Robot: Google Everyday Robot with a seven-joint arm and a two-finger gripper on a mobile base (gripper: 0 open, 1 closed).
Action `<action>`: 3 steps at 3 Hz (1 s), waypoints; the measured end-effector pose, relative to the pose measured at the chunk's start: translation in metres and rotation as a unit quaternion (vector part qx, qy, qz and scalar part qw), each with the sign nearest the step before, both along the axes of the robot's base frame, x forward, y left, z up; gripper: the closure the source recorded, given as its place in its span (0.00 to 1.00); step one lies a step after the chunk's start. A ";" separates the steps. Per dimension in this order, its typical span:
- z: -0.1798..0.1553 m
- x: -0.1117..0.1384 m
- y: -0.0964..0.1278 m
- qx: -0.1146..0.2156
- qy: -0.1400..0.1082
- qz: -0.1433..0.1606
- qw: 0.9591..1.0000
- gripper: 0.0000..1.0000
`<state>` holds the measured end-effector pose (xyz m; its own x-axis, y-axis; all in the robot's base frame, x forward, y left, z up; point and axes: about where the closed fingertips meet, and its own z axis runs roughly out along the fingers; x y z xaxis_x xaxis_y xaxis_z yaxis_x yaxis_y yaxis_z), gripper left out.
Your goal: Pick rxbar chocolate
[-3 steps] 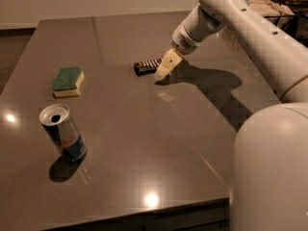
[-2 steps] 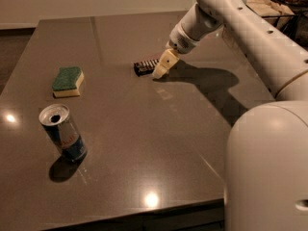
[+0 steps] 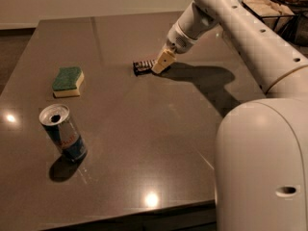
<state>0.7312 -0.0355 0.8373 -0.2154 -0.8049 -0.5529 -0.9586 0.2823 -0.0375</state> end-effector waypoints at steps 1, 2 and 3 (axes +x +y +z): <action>0.014 -0.007 0.002 0.015 0.002 0.014 1.000 0.88; 0.037 -0.018 0.006 0.034 -0.005 0.032 0.999 1.00; 0.064 -0.031 0.008 0.051 -0.013 0.049 0.997 1.00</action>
Offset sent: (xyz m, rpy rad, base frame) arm -0.0344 0.0036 0.0749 0.1177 -0.0334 0.1053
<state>0.7004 -0.0277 0.9010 -0.1221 -0.7608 -0.6375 -0.9809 0.1905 -0.0395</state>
